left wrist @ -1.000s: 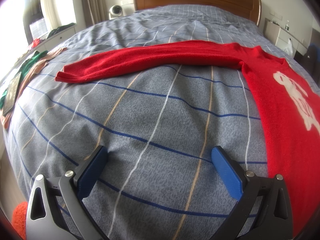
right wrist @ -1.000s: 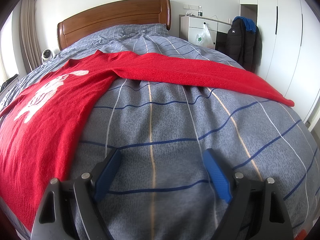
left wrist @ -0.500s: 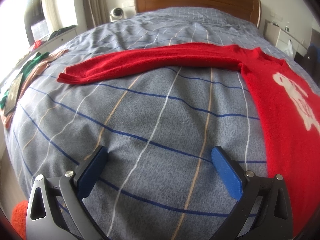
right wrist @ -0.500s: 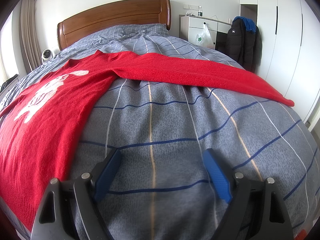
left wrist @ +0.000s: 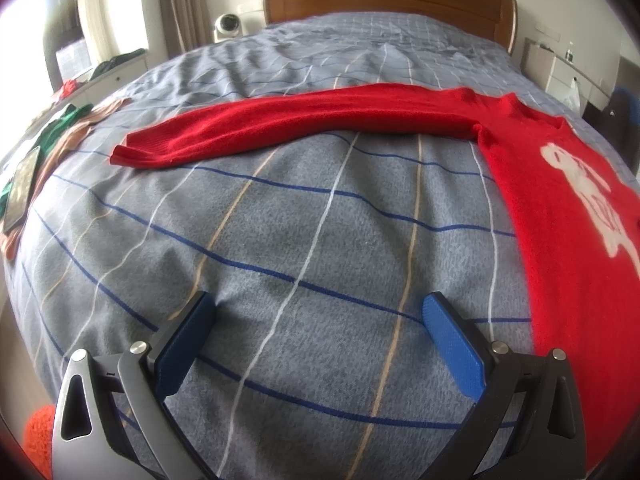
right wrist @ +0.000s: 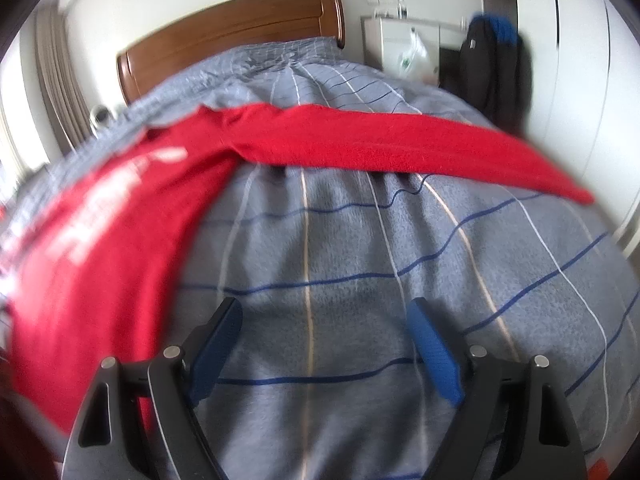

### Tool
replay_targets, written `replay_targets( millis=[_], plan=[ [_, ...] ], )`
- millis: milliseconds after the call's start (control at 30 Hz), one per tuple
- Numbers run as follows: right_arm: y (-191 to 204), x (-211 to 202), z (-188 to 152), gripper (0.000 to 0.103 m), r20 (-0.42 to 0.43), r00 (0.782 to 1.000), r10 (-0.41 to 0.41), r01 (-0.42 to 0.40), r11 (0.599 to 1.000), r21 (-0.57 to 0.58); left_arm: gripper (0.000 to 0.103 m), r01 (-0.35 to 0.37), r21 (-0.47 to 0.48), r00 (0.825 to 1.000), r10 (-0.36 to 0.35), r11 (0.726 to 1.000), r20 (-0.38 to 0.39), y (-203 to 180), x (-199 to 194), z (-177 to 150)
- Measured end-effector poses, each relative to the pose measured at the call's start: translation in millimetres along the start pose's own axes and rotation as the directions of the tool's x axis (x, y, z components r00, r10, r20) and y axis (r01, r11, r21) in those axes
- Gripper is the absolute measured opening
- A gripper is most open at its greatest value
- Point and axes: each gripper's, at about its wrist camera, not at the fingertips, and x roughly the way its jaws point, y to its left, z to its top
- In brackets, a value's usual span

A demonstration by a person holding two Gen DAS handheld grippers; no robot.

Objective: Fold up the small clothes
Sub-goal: 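Grasp a red sleeve with the right gripper and fold it across the body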

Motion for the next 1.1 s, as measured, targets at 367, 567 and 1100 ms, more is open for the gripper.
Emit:
replay_targets(
  millis=[367, 567, 1100],
  plan=[
    [-189.9, -14.5, 43.6, 0.073, 0.140, 0.963, 0.230, -0.259, 0.645, 0.719, 0.103, -0.007, -0.001, 1.000, 0.007, 1.000, 0.006, -0.4, 0.9, -0.4],
    [-236.0, 22.0, 37.6, 0.041, 0.213, 0.945, 0.249, -0.307, 0.440, 0.844, 0.103, -0.008, -0.001, 1.000, 0.008, 1.000, 0.013, 0.0, 1.3, -1.7],
    [-101.6, -1.5, 202.7, 0.005, 0.269, 0.943, 0.197, -0.308, 0.826, 0.472, 0.103, -0.004, -0.004, 1.000, 0.004, 1.000, 0.006, -3.2, 1.2, -2.8]
  ],
)
